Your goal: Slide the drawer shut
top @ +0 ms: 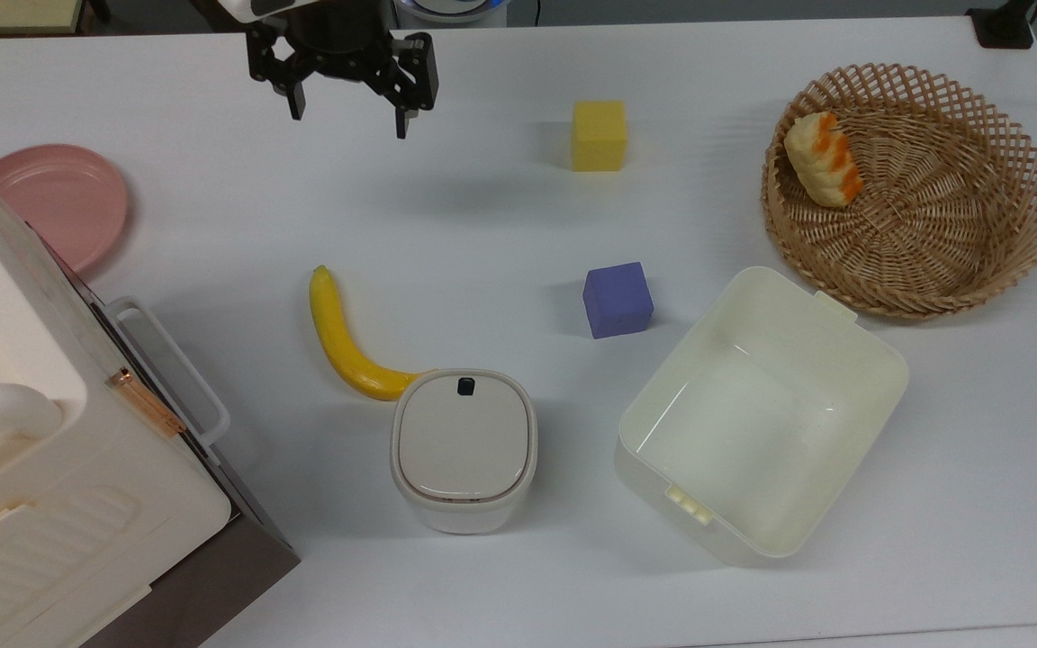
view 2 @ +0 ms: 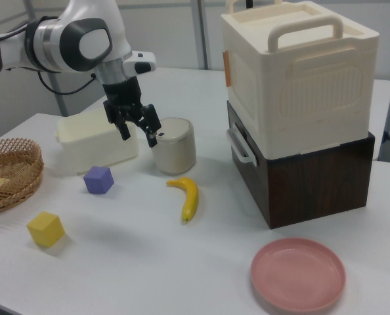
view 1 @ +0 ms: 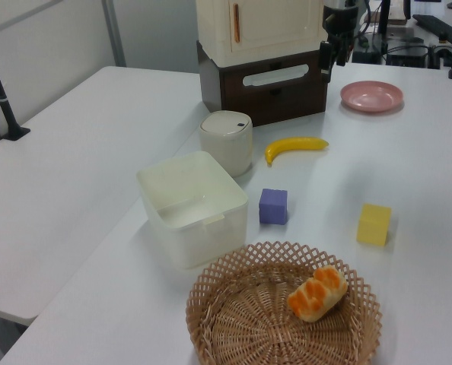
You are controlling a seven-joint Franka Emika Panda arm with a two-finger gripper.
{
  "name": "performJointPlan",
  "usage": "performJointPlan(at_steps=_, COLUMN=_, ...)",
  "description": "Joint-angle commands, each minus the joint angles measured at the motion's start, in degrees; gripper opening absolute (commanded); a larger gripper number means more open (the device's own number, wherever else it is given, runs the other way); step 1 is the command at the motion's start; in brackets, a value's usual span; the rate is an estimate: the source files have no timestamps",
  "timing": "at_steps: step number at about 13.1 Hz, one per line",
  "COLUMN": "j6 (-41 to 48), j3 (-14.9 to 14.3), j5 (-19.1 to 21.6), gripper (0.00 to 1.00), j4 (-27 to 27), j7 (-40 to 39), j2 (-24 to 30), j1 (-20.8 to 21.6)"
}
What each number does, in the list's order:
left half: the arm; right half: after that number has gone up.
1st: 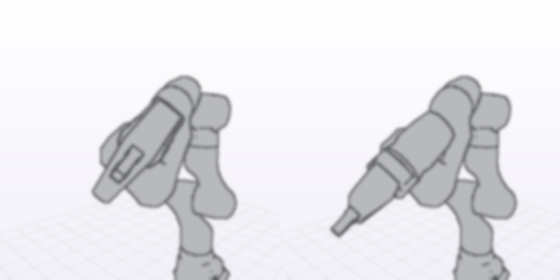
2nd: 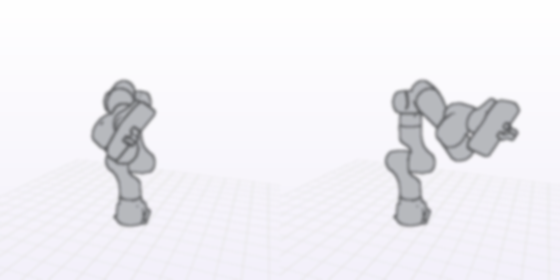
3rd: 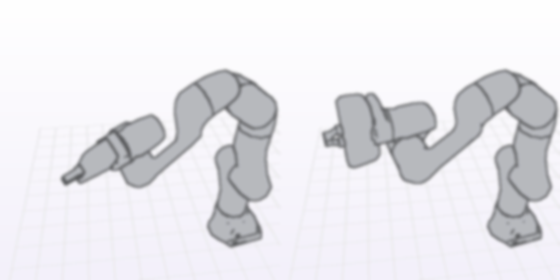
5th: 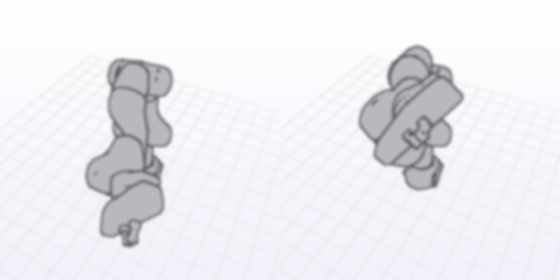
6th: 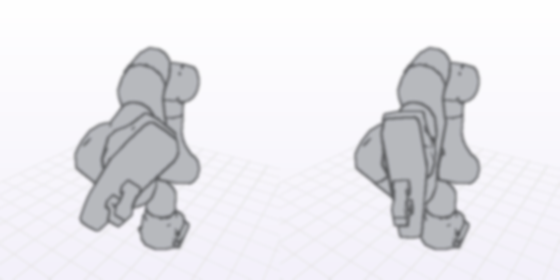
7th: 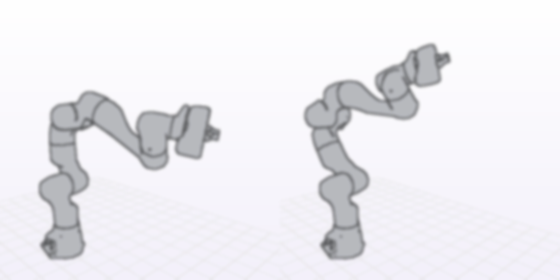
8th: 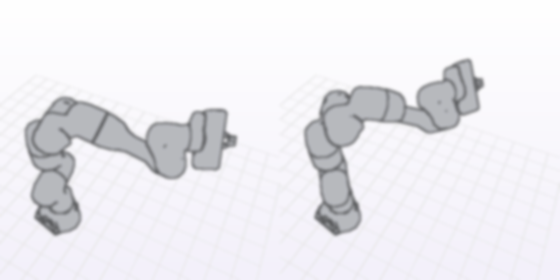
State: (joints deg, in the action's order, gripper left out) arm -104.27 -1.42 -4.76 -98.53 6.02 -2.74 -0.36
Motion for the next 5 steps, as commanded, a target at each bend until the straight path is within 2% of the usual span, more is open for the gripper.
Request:
performJointPlan(at_steps=1, j6=3.6, j3=-0.1, j5=1.0, gripper=1.00, j4=-1.5, j7=-1.9, j2=2.1, j1=-0.3)
performJointPlan(at_steps=5, j6=3.7, j3=-1.0, j5=1.2, gripper=1.00, j4=-1.1, j7=-1.9, j2=2.2, j1=0.3)
